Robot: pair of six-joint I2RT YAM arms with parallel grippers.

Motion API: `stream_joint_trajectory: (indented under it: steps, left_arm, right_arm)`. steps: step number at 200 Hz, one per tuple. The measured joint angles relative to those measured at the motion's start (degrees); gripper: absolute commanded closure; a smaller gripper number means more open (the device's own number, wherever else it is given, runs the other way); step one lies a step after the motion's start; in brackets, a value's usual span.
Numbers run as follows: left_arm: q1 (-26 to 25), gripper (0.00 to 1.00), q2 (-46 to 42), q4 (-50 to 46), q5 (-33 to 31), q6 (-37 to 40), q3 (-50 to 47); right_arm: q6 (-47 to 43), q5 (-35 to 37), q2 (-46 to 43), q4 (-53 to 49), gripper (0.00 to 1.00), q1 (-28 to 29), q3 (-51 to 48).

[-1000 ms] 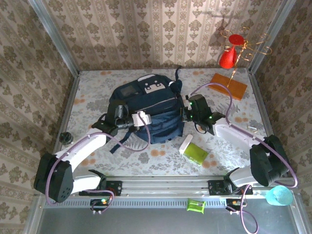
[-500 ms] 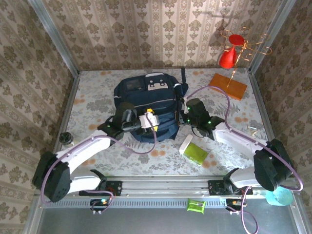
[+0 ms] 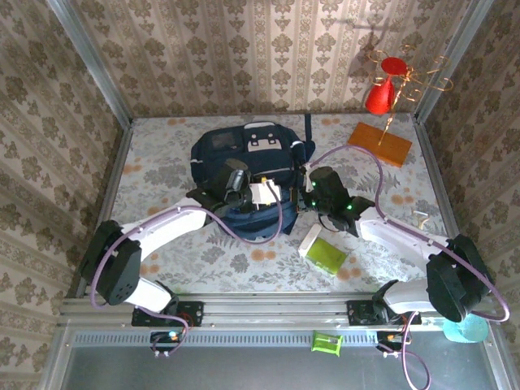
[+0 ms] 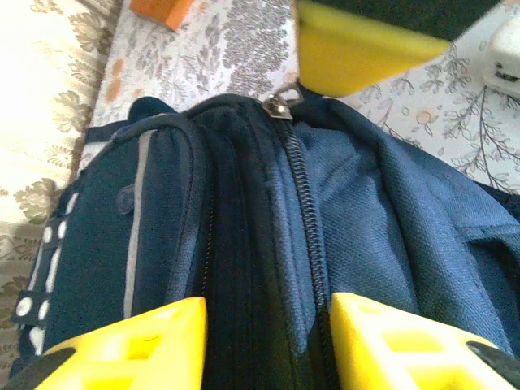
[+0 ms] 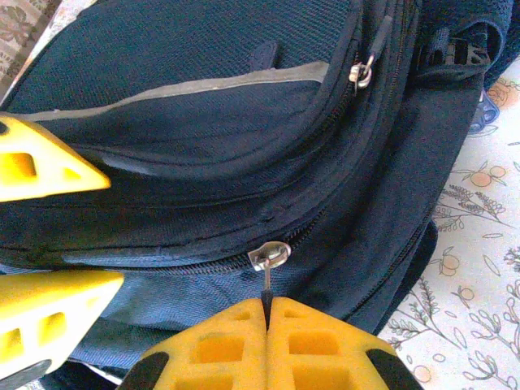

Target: Pack the student bag

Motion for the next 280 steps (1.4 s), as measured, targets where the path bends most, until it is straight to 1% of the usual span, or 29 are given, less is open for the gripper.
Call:
stream_joint_trajectory:
  steps: [21, 33, 38, 52, 60, 93, 133, 153, 200, 261, 264, 268, 280]
  left_arm:
    - [0.0, 0.65, 0.4, -0.8, 0.0, 1.1, 0.0]
    - [0.0, 0.72, 0.4, -0.9, 0.0, 1.4, 0.0]
    - [0.0, 0.76, 0.4, -1.0, 0.0, 1.7, 0.0]
    - [0.0, 0.93, 0.4, -1.7, 0.1, 1.8, 0.0]
    - [0.0, 1.0, 0.4, -1.9, 0.0, 2.1, -0.1]
    - [1.2, 1.0, -1.9, -1.5, 1.4, 2.0, -2.1]
    - [7.8, 1.0, -10.5, -2.1, 10.1, 1.6, -8.7]
    - [9.6, 1.0, -12.7, -2.2, 12.5, 1.6, -10.7]
    - [11.1, 1.0, -13.4, -2.1, 15.1, 1.6, -11.7]
    - [13.3, 1.0, -13.4, -1.4, 18.3, 1.6, -12.9]
    - [13.4, 1.0, -13.4, -1.4, 18.4, 1.6, -12.9]
    - [13.4, 1.0, -13.4, -1.4, 18.6, 1.6, -12.9]
    - [13.7, 1.0, -13.4, -1.3, 19.0, 1.6, -12.9]
  right_arm:
    - [0.0, 0.0, 0.0, 0.0, 1.0, 0.1, -0.1]
    - [0.0, 0.0, -0.2, 0.0, 1.0, 0.1, -0.2]
    - [0.0, 0.0, -0.3, 0.0, 1.0, 0.1, -0.2]
    - [0.0, 0.0, -0.6, 0.0, 1.0, 0.1, -0.6]
    - [-0.1, 0.0, -0.7, 0.1, 1.0, 0.1, -0.8]
    - [-1.4, 0.2, -0.8, 0.0, 1.0, -0.1, -0.9]
    - [-2.8, -0.9, -0.7, 1.4, 1.0, -1.9, -0.9]
    - [-2.8, -1.1, 1.2, 2.6, 1.0, -2.8, -0.2]
    - [-1.4, 0.8, 11.8, 3.0, 1.0, -5.3, 6.3]
    - [-2.2, 1.3, 15.3, 3.5, 1.0, -6.4, 8.7]
    - [-2.3, 1.3, 15.4, 3.5, 0.99, -6.5, 8.8]
    - [-2.5, 1.2, 15.4, 3.5, 0.94, -6.6, 8.9]
    - [-3.0, 1.1, 15.2, 3.4, 0.77, -6.7, 8.9]
